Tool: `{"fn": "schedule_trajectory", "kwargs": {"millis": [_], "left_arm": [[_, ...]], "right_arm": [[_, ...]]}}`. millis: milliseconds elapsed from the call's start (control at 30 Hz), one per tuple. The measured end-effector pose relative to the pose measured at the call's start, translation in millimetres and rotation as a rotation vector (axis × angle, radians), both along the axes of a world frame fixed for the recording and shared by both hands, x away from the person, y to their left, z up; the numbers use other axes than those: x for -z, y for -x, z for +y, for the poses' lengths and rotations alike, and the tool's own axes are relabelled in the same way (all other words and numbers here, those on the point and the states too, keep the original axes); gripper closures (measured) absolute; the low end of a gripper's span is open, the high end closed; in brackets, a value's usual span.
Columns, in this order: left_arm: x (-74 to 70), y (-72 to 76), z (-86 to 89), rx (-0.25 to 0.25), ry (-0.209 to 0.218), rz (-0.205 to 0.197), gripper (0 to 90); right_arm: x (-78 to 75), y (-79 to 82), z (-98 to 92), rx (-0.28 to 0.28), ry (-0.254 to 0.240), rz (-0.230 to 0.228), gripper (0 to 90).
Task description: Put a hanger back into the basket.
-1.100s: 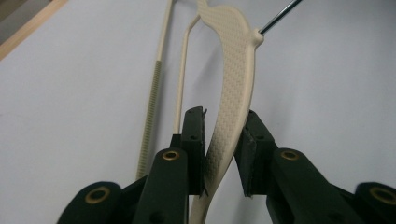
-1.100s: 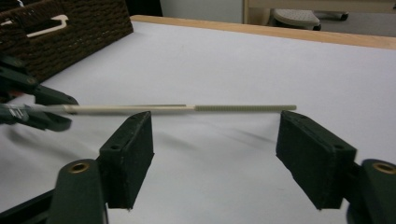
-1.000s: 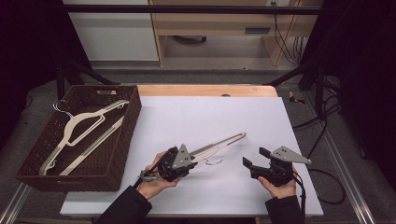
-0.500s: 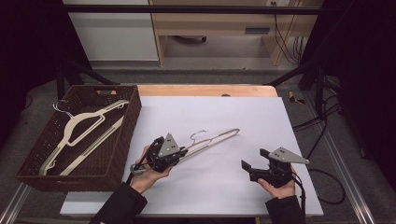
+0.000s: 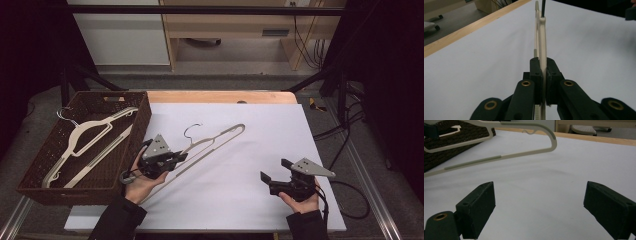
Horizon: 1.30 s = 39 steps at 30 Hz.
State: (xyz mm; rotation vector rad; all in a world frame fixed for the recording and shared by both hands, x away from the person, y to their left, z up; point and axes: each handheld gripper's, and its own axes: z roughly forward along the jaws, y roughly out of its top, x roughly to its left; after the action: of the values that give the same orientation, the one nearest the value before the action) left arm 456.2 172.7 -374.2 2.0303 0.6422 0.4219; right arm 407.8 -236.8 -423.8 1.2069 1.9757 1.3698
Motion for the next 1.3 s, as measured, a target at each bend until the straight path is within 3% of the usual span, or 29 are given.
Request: {"fn": "schedule_trajectory", "kwargs": {"millis": [233, 500, 733, 900, 967, 1300], "left_arm": [[-26.3, 11.1, 13.4, 0.006, 0.044, -0.009, 86.2], [-53.7, 15.9, 25.7, 0.000, 0.042, -0.041, 86.2], [-87.0, 20.8, 42.3, 0.007, 0.053, -0.063, 86.2], [-111.0, 22.6, 61.3, -0.014, 0.043, -0.084, 86.2], [-118.3, 21.7, 70.6, -0.028, 0.038, -0.093, 86.2], [-137.7, 15.6, 125.4, -0.101, 0.048, -0.117, 86.2]], "right_arm": [[-2.0, 0.3, -1.7, 0.001, -0.002, -0.016, 9.8], [-6.7, 1.9, -2.2, 0.007, -0.011, -0.029, 8.1], [-11.7, 4.5, -4.8, 0.015, -0.015, -0.047, 6.6], [-15.0, 5.8, -7.7, 0.009, 0.000, -0.086, 6.1], [-16.6, 7.1, -6.9, 0.013, -0.011, -0.072, 5.6], [-16.8, 6.6, -7.2, 0.013, 0.000, -0.081, 5.1]]}}
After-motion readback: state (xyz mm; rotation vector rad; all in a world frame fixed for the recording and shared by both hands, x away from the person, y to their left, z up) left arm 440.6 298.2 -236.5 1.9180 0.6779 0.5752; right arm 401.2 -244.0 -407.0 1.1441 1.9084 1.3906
